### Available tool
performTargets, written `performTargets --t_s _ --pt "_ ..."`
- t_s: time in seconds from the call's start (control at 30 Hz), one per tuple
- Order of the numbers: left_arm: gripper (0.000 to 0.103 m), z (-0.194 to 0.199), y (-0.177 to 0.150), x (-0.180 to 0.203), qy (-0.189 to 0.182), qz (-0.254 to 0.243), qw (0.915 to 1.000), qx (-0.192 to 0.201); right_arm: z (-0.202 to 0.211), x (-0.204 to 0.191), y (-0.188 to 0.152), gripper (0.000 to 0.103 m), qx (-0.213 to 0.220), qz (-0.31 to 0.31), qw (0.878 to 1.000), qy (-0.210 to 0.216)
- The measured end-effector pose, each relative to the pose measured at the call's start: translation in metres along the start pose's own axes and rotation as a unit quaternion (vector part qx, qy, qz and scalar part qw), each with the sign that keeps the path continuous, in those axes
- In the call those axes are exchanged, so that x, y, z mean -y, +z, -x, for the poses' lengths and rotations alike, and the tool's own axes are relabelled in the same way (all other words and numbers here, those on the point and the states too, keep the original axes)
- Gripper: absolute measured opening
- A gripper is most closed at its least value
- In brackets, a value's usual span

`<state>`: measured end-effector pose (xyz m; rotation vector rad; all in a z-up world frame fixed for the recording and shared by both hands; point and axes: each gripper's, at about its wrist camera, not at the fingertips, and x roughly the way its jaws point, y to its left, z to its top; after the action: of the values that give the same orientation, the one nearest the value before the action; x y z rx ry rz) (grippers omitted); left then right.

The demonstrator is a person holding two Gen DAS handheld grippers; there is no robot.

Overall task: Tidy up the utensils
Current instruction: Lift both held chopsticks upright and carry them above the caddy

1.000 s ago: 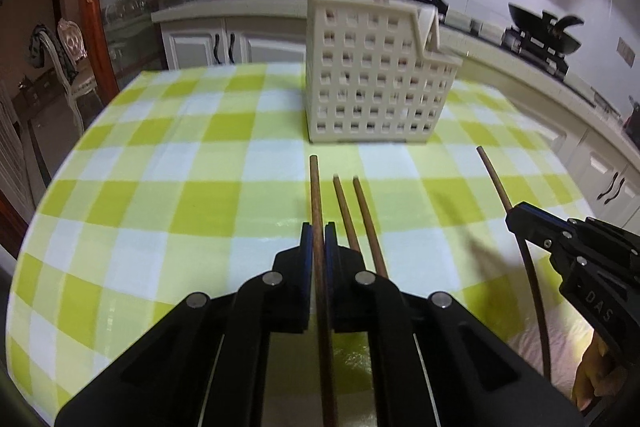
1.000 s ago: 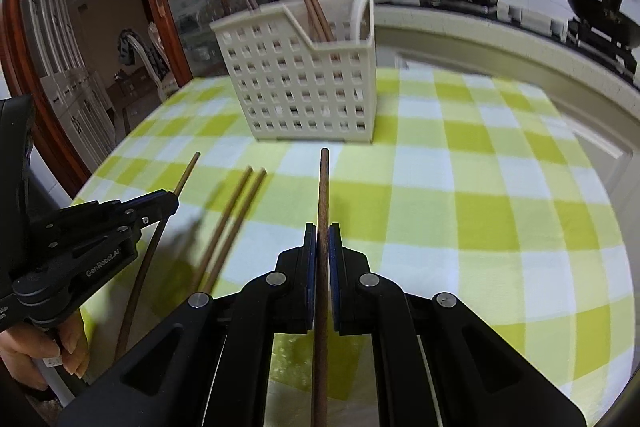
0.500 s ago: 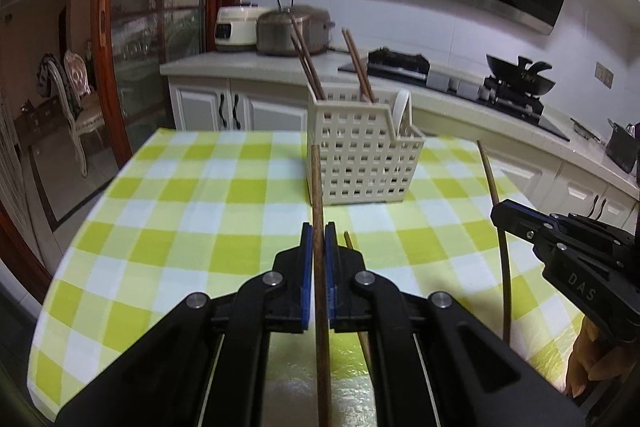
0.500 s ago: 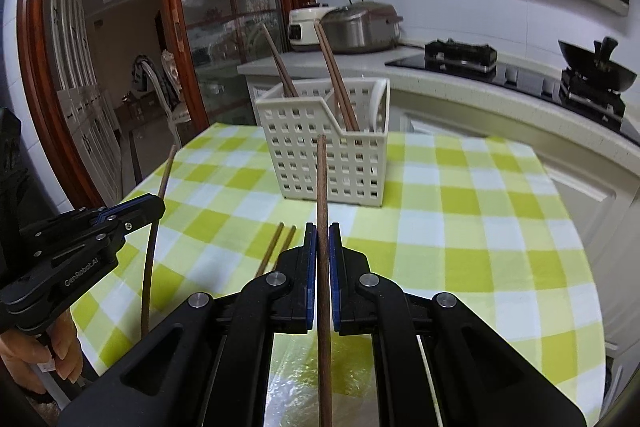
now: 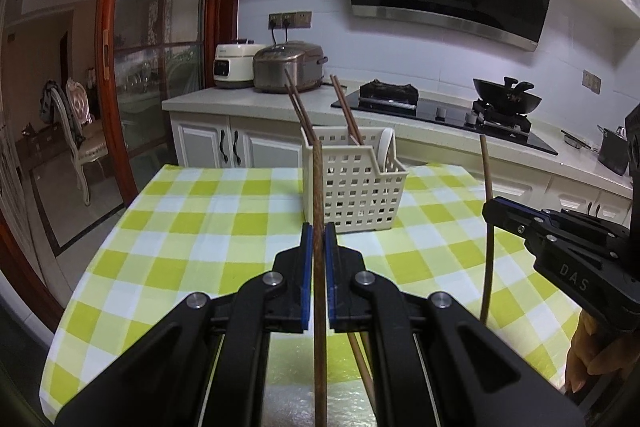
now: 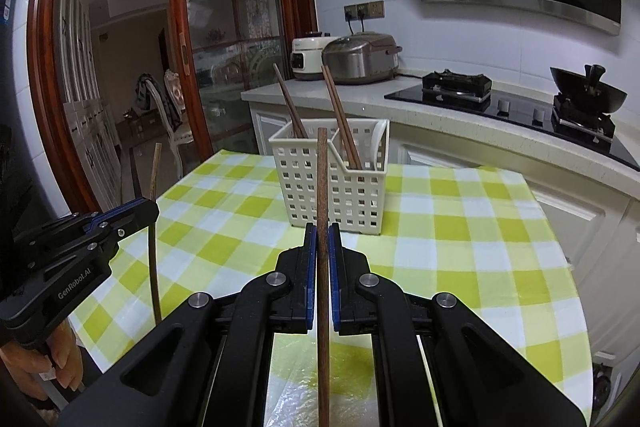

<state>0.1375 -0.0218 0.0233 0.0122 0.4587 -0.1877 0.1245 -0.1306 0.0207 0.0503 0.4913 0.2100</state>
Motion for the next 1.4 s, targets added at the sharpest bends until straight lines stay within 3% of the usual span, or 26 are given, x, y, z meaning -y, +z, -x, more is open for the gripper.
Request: performTargets --t_s 0.77,1.4 --pt "0.006 0.020 0.020 0.007 0.002 -0.017 0.9989 0.045 0.011 -0.015 0.017 0.006 0.032 0.019 0.999 0.004" --pt "0.006 -0.006 0.066 0.002 -0.010 -0.032 0.9982 0.050 -0.004 -0.006 0.071 0.006 0.065 0.037 0.997 -0.010"
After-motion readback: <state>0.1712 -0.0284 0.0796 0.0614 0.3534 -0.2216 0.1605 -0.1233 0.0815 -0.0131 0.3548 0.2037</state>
